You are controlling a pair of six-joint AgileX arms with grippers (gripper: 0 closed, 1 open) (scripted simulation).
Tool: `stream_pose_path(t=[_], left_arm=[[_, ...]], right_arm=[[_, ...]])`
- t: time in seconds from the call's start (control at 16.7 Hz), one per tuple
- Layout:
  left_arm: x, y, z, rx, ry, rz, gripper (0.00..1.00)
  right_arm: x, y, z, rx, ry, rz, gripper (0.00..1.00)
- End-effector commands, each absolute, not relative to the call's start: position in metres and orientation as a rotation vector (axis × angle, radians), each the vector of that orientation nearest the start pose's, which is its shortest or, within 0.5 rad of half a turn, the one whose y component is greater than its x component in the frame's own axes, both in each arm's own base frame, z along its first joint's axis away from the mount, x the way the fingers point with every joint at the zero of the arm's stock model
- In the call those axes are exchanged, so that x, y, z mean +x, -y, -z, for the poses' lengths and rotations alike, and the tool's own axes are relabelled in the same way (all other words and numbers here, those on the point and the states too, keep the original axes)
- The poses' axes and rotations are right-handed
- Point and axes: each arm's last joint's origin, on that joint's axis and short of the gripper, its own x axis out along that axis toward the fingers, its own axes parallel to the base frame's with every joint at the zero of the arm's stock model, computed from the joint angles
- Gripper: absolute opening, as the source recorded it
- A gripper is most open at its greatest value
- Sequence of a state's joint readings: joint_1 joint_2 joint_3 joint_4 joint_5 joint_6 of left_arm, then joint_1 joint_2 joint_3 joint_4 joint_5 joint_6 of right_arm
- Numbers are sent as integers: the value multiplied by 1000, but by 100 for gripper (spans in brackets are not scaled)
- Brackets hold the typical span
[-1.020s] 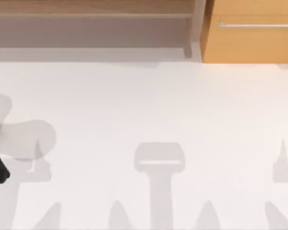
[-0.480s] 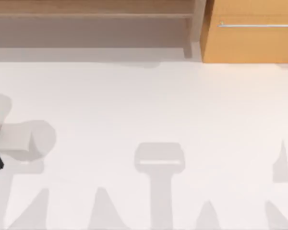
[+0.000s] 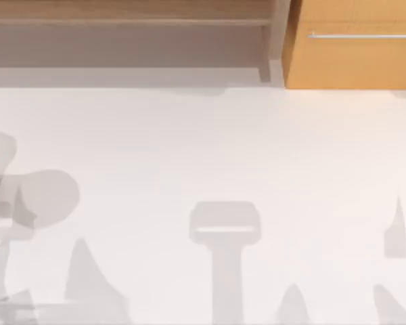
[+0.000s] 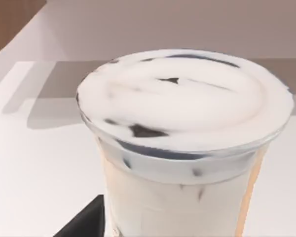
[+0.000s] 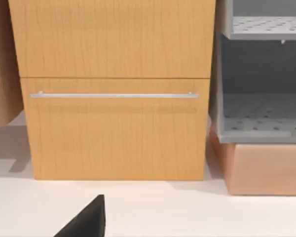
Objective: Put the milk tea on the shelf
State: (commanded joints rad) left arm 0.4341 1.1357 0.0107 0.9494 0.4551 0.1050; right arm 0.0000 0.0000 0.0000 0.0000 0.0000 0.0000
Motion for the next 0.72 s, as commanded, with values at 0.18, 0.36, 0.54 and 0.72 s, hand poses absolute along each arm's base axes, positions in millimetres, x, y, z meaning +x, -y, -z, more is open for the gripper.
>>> stream_pose_path(t=[0.18,0.36,0.54,0.72], left_arm=[[159,-70,-113,1,-181,25,100],[157,-75,-104,-8,-196,27,100],[156,-76,-103,-9,-198,27,100],[157,-76,-104,-9,-197,29,100]], right_arm=[[106,1,-160,0,0,0,100],[106,1,-160,0,0,0,100],[106,1,-160,0,0,0,100],[106,1,-160,0,0,0,100]])
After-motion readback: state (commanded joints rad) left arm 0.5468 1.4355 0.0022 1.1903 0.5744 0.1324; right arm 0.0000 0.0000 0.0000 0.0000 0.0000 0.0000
